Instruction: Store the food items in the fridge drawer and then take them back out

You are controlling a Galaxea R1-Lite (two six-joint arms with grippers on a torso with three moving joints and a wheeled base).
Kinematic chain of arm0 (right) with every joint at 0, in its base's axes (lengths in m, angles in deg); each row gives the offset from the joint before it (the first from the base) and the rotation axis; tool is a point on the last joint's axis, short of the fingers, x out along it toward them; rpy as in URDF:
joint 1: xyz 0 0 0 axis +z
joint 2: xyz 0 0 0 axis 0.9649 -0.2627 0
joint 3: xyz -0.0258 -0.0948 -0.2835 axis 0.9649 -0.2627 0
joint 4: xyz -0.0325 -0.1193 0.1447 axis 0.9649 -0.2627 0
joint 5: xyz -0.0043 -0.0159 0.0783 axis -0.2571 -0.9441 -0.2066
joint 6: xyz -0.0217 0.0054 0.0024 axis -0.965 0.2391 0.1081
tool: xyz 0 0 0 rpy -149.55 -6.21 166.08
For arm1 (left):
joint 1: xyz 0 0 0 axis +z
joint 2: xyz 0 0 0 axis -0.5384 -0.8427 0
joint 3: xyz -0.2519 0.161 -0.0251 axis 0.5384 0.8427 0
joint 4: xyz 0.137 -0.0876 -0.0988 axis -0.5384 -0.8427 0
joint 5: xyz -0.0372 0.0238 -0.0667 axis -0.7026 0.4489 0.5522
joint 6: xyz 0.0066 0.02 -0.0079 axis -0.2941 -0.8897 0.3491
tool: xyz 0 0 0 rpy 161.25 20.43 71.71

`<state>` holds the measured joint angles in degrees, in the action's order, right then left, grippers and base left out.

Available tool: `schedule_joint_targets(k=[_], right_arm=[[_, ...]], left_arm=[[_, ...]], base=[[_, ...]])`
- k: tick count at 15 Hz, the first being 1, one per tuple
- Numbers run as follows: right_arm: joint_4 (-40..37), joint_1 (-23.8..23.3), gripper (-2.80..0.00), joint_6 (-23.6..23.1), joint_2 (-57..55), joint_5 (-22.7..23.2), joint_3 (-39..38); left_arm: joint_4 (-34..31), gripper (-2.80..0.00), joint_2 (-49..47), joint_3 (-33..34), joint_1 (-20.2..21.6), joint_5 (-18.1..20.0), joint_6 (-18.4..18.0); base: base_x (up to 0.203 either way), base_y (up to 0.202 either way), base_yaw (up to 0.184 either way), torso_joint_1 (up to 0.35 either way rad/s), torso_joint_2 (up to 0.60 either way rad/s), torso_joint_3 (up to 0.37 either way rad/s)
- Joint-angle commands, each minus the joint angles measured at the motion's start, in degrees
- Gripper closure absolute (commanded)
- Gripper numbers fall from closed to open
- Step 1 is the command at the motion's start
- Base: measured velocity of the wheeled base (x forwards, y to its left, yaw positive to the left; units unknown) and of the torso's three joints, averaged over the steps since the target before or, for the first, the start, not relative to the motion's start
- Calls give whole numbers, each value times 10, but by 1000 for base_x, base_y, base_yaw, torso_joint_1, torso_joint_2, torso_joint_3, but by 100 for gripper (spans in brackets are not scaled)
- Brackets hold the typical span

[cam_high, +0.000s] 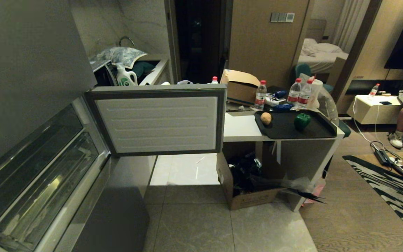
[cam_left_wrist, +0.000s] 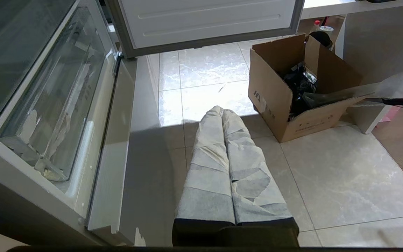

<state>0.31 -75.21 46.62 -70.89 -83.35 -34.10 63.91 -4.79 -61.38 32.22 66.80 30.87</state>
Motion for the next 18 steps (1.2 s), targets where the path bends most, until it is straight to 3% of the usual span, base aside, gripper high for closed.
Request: schedule_joint_targets(k=[1,4,18], right_arm=[[0,0,0,0,0,0,1],[0,0,0,-1,0,0,0],[0,0,0,-1,0,0,0]], left_arm=[[0,0,-1,0,0,0,6],[-1,0,-1,0,0,0,19],[-1,0,-1,0,0,-9,22]], base=[[0,0,0,0,0,0],[2,-8,30,1,1,1],[1,-8,174,2,2,1]])
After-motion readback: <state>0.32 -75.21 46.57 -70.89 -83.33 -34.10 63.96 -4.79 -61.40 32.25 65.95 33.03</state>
